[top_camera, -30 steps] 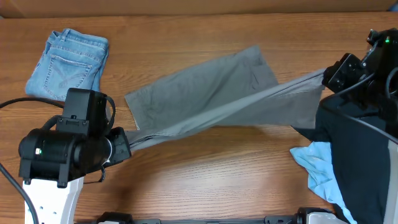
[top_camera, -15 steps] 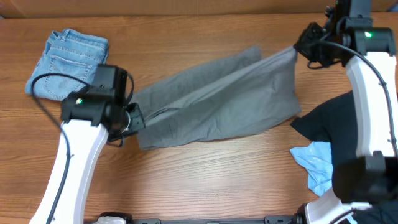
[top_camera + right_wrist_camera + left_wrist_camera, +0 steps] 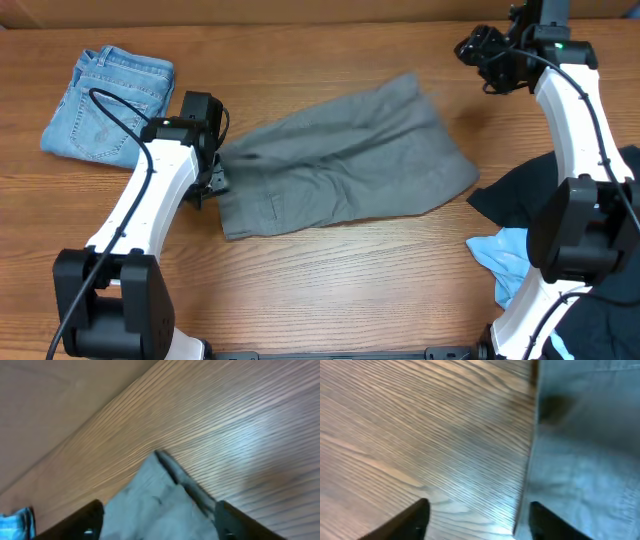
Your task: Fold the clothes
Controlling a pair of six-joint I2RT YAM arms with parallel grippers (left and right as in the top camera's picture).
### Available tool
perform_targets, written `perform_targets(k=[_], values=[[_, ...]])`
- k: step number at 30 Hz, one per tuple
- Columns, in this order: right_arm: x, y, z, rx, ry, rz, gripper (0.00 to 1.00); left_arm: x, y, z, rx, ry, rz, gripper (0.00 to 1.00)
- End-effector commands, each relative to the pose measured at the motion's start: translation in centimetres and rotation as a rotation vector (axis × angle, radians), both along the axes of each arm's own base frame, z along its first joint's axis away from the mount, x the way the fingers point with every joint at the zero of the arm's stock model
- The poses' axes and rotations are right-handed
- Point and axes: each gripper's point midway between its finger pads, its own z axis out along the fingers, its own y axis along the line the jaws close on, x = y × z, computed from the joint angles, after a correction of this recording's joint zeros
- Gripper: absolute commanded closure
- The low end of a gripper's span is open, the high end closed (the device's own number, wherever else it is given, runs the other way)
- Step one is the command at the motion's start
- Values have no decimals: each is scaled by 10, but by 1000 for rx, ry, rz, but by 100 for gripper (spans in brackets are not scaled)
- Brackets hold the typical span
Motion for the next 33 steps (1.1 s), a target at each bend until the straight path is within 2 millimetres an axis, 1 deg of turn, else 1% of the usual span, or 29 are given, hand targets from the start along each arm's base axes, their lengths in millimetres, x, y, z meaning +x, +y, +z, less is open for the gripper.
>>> perform_targets(k=[1,3,5,6,9,11,14,17,19,20,23,24,26,27,28,29,31,33], values=[[-10,-12,0,-56,25,35,22,-8,10,7,62,22,21,22],[-26,-17,-9,-58,96,42,22,-17,8,8,46,56,19,19],[-47,-23,-20,-55,192,35,22,-23,3,7,16,83,17,16],[-57,-28,-25,-64,242,22,21,-26,-5,4,-31,102,0,16],[-84,-46,-36,-113,364,-24,22,-29,-25,-3,-149,128,-51,21],[-97,-46,-42,-106,418,-25,22,-33,-30,-11,-183,141,-59,25],[-106,-44,-51,-98,459,-21,22,-44,-34,-31,-208,166,-62,25],[-115,-41,-63,-87,494,-11,22,-55,-45,-57,-282,172,-60,24],[-114,-40,-65,-87,492,-11,22,-53,-60,-77,-369,125,-80,26],[-114,-40,-65,-82,489,-9,22,-51,-62,-82,-379,107,-87,27],[-110,-27,-62,-29,461,52,22,-44,-64,-95,-389,46,-100,32],[-110,-26,-62,-25,459,57,22,-41,-64,-98,-391,25,-104,34],[-110,-25,-61,-18,458,62,22,-38,-64,-101,-392,1,-108,47],[-111,-25,-62,-17,461,62,22,-41,-64,-102,-392,12,-106,72],[-111,-25,-62,-17,462,62,22,-45,-63,-102,-390,26,-103,89],[-113,-25,-62,-16,466,62,22,-50,-60,-102,-379,47,-98,96],[-114,-24,-62,-15,474,63,22,-66,-41,-101,-303,120,-61,96],[-115,-23,-62,-15,476,72,22,-87,-2,-92,-166,211,8,96]])
